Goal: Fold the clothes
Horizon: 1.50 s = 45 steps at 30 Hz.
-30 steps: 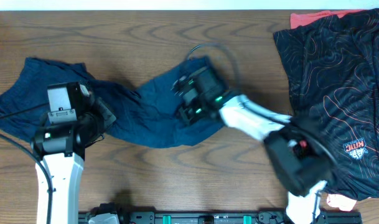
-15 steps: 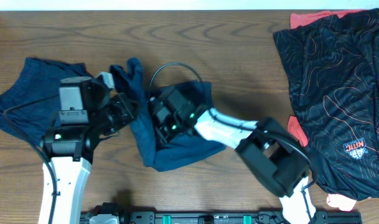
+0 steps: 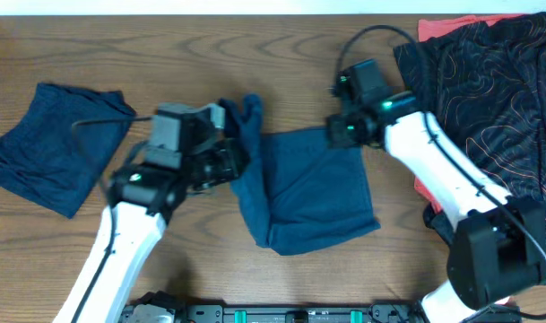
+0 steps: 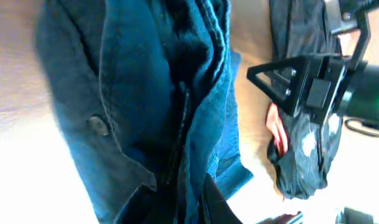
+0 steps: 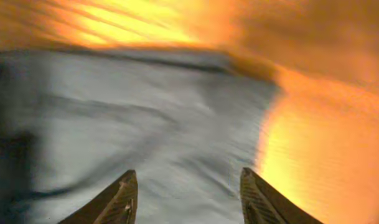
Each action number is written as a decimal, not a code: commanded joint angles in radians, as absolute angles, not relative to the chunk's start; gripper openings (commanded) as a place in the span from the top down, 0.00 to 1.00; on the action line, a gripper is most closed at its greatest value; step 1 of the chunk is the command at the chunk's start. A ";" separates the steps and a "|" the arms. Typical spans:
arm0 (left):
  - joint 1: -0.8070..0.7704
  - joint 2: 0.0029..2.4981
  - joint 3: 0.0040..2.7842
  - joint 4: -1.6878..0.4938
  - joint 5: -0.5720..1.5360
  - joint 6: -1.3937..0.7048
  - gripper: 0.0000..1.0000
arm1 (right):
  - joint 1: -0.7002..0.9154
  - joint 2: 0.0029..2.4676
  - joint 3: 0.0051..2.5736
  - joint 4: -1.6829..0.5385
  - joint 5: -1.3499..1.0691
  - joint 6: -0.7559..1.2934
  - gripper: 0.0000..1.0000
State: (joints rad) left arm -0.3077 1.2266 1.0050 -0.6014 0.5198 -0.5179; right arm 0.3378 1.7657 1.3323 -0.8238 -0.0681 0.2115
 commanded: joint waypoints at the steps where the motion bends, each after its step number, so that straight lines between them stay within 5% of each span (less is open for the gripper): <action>1: -0.372 1.269 1.019 -0.546 0.527 -0.503 0.94 | 0.264 1.782 1.322 -0.910 0.027 0.213 0.50; 19: -0.706 1.335 1.019 -0.271 0.527 -0.559 0.94 | 0.244 1.794 0.945 -0.723 -0.058 0.240 0.56; 35: -0.930 1.543 1.019 0.043 0.455 -0.649 0.94 | 0.244 1.794 0.937 -0.714 -0.056 0.258 0.57; 45: -0.933 1.574 1.019 0.085 0.451 -0.655 0.78 | 0.129 1.673 1.103 -0.850 -0.002 0.299 0.37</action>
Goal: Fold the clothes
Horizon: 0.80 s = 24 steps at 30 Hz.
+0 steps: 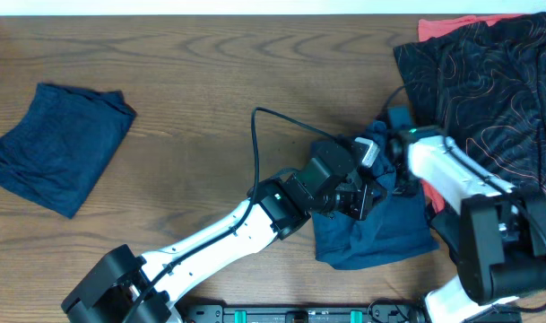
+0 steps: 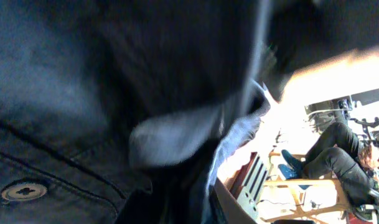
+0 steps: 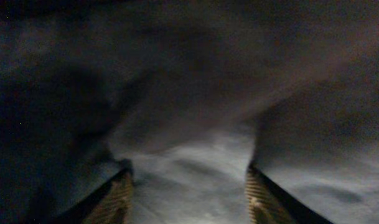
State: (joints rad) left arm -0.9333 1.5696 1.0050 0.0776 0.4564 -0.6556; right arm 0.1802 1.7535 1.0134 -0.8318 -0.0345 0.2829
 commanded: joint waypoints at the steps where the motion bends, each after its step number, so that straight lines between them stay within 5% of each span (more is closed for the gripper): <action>1: -0.932 1.574 1.019 0.086 0.451 -0.655 0.76 | 0.110 1.649 1.135 -0.873 0.016 0.299 0.35; 11: -0.886 1.573 1.019 0.102 0.451 -0.572 0.63 | -0.046 1.448 1.321 -1.042 0.039 0.210 0.36; 24: -0.558 1.604 1.019 0.062 0.308 -0.572 0.48 | 0.076 1.459 1.122 -1.106 -0.300 0.088 0.36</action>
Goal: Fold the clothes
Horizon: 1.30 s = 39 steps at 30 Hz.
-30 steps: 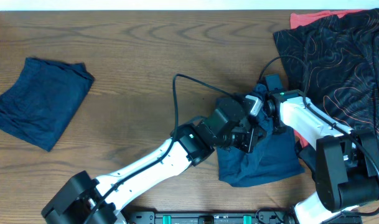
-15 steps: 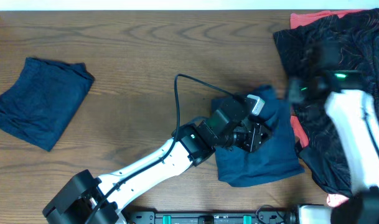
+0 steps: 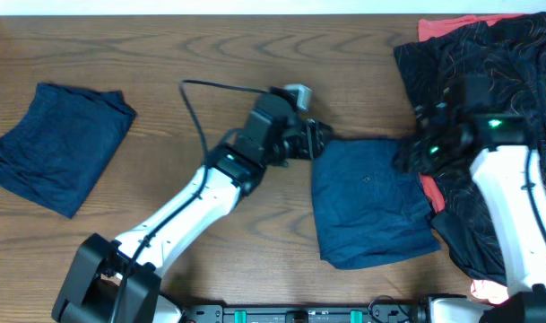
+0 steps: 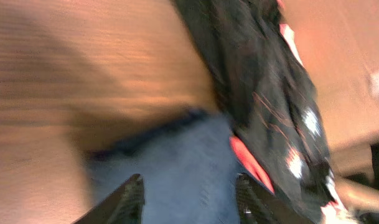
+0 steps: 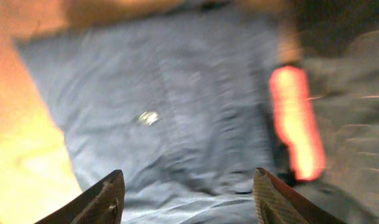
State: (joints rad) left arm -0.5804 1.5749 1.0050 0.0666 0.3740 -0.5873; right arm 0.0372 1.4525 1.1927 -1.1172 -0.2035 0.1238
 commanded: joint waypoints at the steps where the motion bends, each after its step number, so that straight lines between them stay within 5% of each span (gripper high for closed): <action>1: -0.551 1.617 1.019 0.064 0.308 -0.573 0.47 | 0.093 1.459 1.079 -1.088 -0.300 0.089 0.36; 16: -0.569 1.864 1.019 0.181 0.384 -0.573 0.45 | 0.138 1.459 0.646 -0.845 -0.047 0.541 0.37; 23: -0.594 1.911 1.019 0.173 0.385 -0.572 0.45 | 0.138 1.459 0.642 -0.810 -0.026 0.557 0.37; 29: -0.620 1.916 1.019 0.115 0.384 -0.542 0.68 | 0.138 1.459 0.642 -0.784 -0.019 0.557 0.38; 32: -0.619 1.916 1.019 0.057 0.384 -0.525 0.94 | 0.138 1.459 0.642 -0.778 0.008 0.557 0.39; 39: -0.580 1.915 1.019 -0.226 0.366 -0.471 0.94 | 0.139 1.459 0.642 -0.648 0.018 0.474 0.46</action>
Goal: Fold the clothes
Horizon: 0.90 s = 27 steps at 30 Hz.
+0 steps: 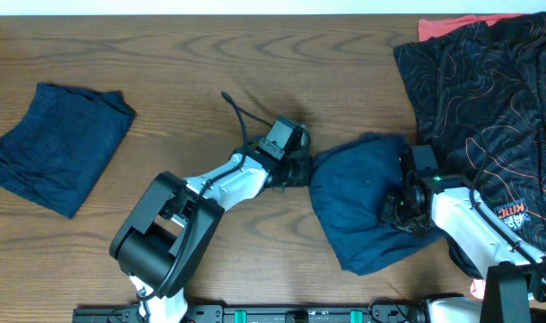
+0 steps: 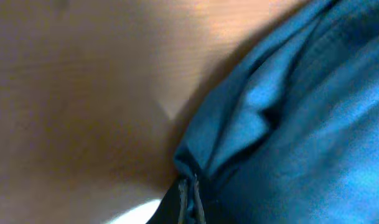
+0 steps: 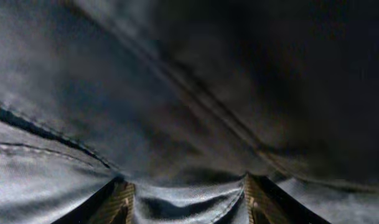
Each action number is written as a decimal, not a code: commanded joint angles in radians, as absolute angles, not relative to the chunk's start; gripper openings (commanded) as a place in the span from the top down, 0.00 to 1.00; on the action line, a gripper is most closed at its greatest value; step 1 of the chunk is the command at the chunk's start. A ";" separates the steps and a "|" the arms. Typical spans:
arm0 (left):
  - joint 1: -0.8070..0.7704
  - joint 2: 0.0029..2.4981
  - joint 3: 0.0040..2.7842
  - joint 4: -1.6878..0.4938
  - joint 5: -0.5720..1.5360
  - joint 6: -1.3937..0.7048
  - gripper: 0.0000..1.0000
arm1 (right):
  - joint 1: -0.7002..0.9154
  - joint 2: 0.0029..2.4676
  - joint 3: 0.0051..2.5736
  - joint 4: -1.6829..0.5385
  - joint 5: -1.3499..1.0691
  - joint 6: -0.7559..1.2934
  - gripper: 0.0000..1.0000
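Note:
A dark blue garment (image 1: 358, 202) lies folded and slightly bunched right of the table's middle. My left gripper (image 1: 298, 168) is at its left edge. In the left wrist view the left gripper (image 2: 190, 194) is shut on a pinched fold of the blue cloth (image 2: 289, 118). My right gripper (image 1: 401, 212) is pressed into the garment's right side. In the right wrist view the right gripper (image 3: 189, 202) stands open, with dark cloth (image 3: 177, 93) sagging between its fingers (image 3: 122, 200).
A folded blue pile (image 1: 62, 148) lies at the far left. A heap of black patterned and red clothes (image 1: 488, 90) fills the right side, close behind my right arm. Bare wooden table (image 1: 210, 72) lies between.
My left gripper was open above the garment's upper left corner; now it is shut on the left edge. My right gripper has come down from the heap's edge into the garment's right side.
The garment first lay half spread in the middle, with my left gripper on its left part. Then my left arm reached across to the right, the cloth doubled over. Then both grippers were open off the flat, folded garment. Now both are at its edges.

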State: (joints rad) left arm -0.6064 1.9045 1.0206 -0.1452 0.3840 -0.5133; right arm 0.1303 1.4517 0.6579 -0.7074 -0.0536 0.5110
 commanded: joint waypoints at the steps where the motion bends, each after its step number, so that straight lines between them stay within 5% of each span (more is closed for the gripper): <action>1: -0.570 1.914 1.019 -0.258 0.366 -0.472 0.94 | 0.139 1.459 0.642 -0.620 0.017 0.460 0.47; 11: -0.479 1.832 1.019 -0.515 0.369 -0.472 0.94 | 0.144 1.459 0.643 -0.307 -0.138 0.285 0.50; 17: -0.476 1.678 1.019 -0.525 0.313 -0.471 0.94 | 0.187 1.450 0.683 -0.327 -0.147 0.190 0.42; 18: -0.476 1.653 1.019 -0.519 0.284 -0.471 0.75 | 0.192 1.443 0.696 -0.345 -0.146 0.182 0.40; 20: -0.476 1.607 1.019 -0.473 0.229 -0.464 0.21 | 0.193 1.418 0.736 -0.388 -0.145 0.178 0.36; 27: -0.476 1.627 1.019 -0.223 0.266 -0.318 0.09 | 0.192 1.333 0.859 -0.507 -0.108 0.178 0.32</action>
